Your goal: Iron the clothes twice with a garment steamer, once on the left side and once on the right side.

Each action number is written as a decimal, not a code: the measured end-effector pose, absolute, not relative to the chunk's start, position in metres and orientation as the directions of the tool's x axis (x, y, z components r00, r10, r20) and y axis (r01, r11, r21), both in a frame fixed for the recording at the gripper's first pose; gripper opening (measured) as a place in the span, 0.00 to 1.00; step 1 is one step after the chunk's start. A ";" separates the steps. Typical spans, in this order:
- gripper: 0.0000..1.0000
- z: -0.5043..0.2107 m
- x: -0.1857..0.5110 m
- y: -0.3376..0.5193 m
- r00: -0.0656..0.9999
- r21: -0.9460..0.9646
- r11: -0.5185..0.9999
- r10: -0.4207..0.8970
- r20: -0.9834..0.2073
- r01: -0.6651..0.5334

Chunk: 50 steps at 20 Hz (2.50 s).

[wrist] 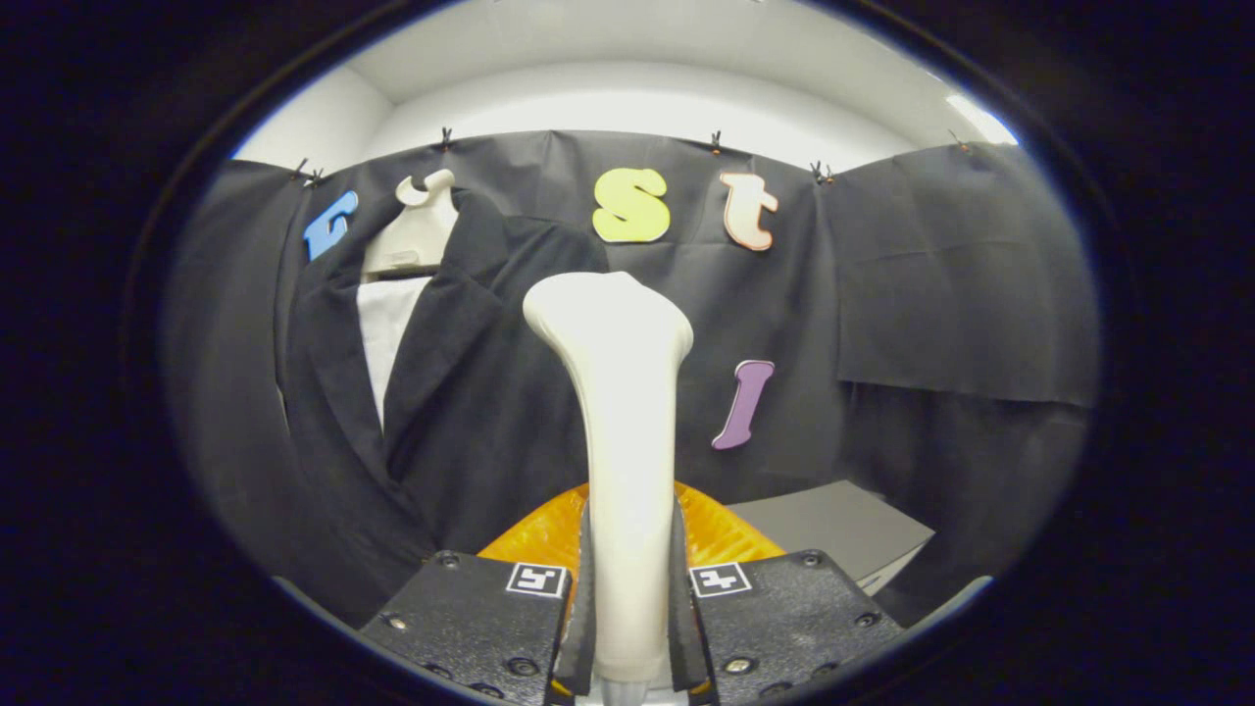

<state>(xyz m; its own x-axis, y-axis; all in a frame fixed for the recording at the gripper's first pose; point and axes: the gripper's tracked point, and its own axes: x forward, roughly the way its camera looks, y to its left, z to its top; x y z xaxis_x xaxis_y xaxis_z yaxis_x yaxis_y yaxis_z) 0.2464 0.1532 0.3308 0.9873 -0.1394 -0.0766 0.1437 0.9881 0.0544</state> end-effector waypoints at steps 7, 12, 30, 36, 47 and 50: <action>0.33 0.386 0.280 0.193 0.984 0.014 0.985 -0.173 0.032 0.172; 0.33 0.389 0.307 0.214 0.982 -0.010 0.983 -0.183 0.048 0.183; 0.33 0.273 0.280 0.238 0.984 -0.041 0.990 -0.140 -0.110 0.136; 0.33 0.205 0.268 0.245 0.971 -0.043 0.991 -0.135 -0.197 0.129; 0.33 0.100 0.240 0.262 0.941 -0.090 0.994 -0.092 -0.325 0.066; 0.33 0.075 0.232 0.271 0.936 -0.124 0.992 -0.078 -0.343 0.037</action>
<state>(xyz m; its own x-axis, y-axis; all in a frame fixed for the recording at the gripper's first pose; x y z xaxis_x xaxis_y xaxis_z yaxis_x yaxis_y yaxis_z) 0.2324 0.2714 0.0752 0.9363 -0.0782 -0.3425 0.0374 0.9916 -0.1242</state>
